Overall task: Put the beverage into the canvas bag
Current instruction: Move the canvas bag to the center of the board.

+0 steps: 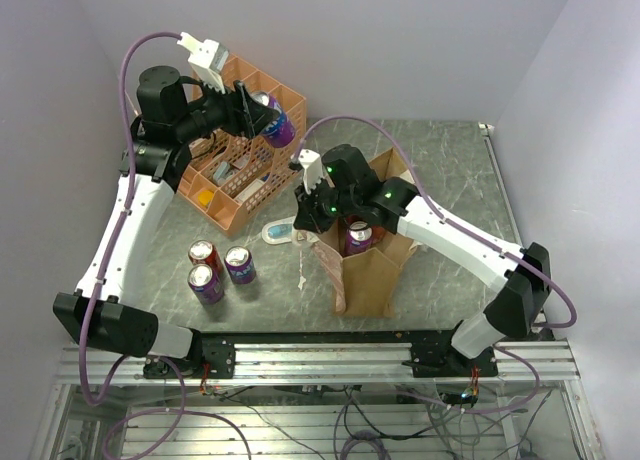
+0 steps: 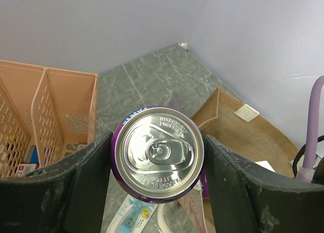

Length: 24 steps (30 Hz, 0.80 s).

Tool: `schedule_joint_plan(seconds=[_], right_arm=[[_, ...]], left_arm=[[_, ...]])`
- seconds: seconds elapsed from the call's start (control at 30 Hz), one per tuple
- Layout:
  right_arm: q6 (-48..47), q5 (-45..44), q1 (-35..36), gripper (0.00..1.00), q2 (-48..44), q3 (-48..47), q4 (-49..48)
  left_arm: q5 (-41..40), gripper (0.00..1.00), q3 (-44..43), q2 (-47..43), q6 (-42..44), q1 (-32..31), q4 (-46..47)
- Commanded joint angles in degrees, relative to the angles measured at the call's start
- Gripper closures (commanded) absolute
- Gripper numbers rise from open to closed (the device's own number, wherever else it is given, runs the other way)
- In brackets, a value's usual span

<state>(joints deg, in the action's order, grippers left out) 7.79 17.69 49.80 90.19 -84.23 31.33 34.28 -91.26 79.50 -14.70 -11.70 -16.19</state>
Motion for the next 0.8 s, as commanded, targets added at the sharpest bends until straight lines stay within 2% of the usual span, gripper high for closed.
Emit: schedule_joint_plan(seconds=[0.0, 0.23, 0.3, 0.33, 0.57, 0.77], right_arm=[[-2.16, 1.80, 1.09, 0.91, -2.91, -2.40, -3.68], [-6.05, -2.28, 1.08, 0.53, -7.15, -1.16, -1.92], [-7.26, -3.42, 1.04, 0.39, -8.55, -1.00, -1.38], [-7.93, -4.02, 0.95, 0.35, -9.22, -1.09, -0.82], [-13.66, -9.81, -1.39, 0.28, -16.16, -1.14, 4.22], [-13.94, -12.19, -11.24, 0.28, -22.36, 1.68, 3.43]], left_arm=[[-0.30, 0.93, -1.89, -2.43, 1.10, 0.54, 4.20], [1.23, 0.93, -3.29, -1.02, 0.33, 0.54, 5.18], [1.31, 0.93, -3.83, -0.39, 0.11, 0.54, 5.50], [1.58, 0.93, -4.16, -0.10, 0.02, 0.59, 5.74], [4.74, 0.93, -7.23, 2.42, 2.39, -1.86, 6.16], [6.82, 0.93, -11.07, 5.26, 8.22, -8.27, 2.87]])
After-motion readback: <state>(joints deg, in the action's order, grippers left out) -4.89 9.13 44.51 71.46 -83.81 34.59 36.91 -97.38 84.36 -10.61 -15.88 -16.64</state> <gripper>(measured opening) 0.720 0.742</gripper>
